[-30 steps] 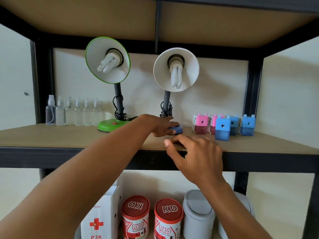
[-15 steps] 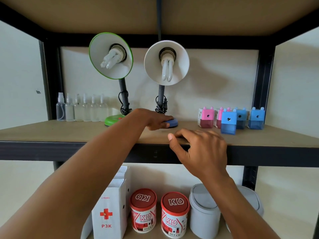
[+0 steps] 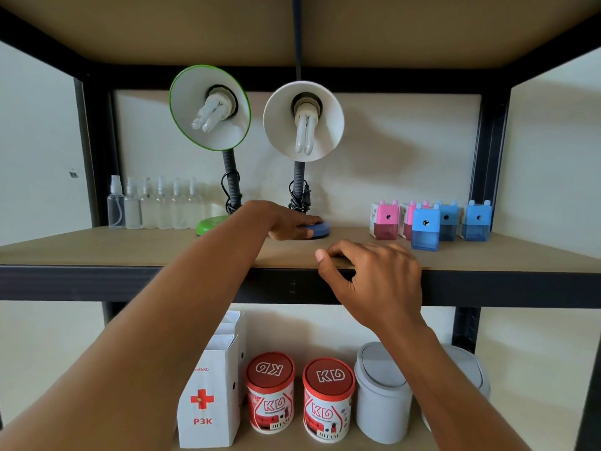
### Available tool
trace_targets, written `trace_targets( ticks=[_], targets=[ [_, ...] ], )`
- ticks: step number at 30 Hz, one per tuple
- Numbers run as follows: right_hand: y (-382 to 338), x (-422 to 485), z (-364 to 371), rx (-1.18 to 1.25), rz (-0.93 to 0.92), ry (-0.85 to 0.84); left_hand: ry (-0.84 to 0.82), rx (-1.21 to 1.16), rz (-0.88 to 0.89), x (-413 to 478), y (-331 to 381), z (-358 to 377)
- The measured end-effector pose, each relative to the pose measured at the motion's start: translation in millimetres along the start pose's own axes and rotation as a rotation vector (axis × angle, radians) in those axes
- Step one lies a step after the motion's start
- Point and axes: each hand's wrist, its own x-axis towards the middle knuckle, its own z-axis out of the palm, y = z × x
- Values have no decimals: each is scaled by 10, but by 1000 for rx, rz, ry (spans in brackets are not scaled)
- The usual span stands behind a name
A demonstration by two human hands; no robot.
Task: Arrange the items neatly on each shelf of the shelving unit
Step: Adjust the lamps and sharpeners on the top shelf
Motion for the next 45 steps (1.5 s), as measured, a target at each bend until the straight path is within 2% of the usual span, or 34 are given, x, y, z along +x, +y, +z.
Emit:
trace_targets(
  ticks=[6,9,13,16,18,22,27,30,33,38,45],
  targets=[
    [6,10,-10,4,-9,-12,16,-23,12,-77,59,3],
    [3,8,-22,-1,1,-29,89,0,-4,-173,182,-37],
    [23,84,-100,18,49,-128,287,-78,23,-599,463,-77],
    [80,296,-230,201,142,-264,509,-106,66,-1038,754,85],
    [175,512,-285,199,186,-338,650,-123,29,-1249,925,270],
    [486,947,-178,-49,137,-446,883,-25,-135,-1279,1075,591],
    [742,1262,98,-546,-20,-701,1118,36,-170,-1201,1107,746],
    [851,1376,235,-654,-12,-852,1207,39,-147,-1199,1121,764],
    [904,1501,350,-629,-37,-897,1222,23,-180,-1188,1119,782],
    [894,1615,520,-407,7,-877,1228,54,-201,-1177,1115,796],
    [851,1660,695,-343,-35,-858,1219,46,-207,-1192,1118,785]
  ],
)
